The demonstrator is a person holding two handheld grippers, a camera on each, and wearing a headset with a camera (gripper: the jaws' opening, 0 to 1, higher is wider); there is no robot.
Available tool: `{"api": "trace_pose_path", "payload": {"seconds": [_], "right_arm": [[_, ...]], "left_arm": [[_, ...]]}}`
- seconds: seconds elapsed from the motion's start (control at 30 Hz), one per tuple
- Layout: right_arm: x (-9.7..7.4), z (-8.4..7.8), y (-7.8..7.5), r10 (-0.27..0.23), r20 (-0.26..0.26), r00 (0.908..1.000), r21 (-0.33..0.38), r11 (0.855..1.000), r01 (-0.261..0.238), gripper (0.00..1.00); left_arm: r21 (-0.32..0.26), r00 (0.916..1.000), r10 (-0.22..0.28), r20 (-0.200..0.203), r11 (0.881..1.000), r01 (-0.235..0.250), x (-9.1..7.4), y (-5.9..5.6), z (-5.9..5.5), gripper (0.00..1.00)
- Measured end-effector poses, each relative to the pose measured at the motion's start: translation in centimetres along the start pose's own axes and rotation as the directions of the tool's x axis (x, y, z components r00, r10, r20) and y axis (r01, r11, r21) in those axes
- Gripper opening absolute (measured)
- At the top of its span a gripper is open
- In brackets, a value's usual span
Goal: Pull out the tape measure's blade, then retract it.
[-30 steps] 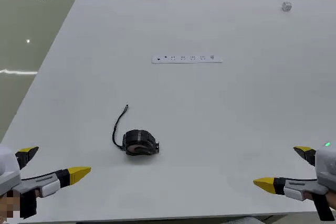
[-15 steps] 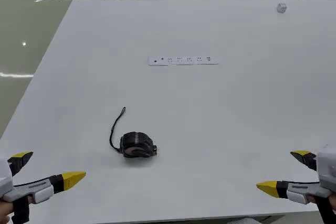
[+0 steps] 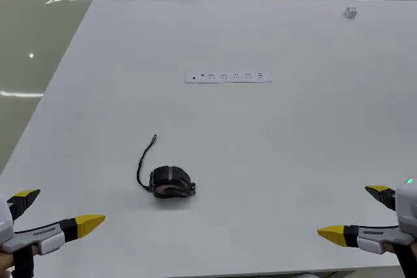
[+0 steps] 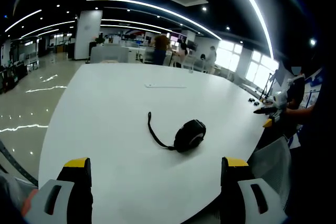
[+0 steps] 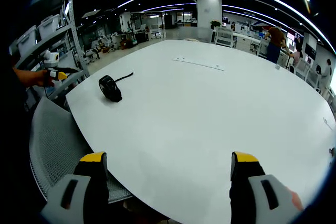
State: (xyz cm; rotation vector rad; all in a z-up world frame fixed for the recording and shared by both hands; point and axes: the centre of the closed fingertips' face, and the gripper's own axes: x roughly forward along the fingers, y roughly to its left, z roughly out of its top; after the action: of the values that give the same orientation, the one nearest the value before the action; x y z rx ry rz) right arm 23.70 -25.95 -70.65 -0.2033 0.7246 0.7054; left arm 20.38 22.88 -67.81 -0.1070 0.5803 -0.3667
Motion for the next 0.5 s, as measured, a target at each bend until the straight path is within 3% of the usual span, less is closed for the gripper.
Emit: {"api": "trace_pose_path", "payload": {"seconds": [0.5], "right_arm": [[-0.14, 0.39, 0.22, -0.002, 0.003, 1.0000, 0.016, 1.000, 0.002, 1.00]], "left_arm": [[-0.008, 1.0000, -0.004, -0.002, 1.000, 0.004, 0.08, 0.09, -0.13, 1.00]]}}
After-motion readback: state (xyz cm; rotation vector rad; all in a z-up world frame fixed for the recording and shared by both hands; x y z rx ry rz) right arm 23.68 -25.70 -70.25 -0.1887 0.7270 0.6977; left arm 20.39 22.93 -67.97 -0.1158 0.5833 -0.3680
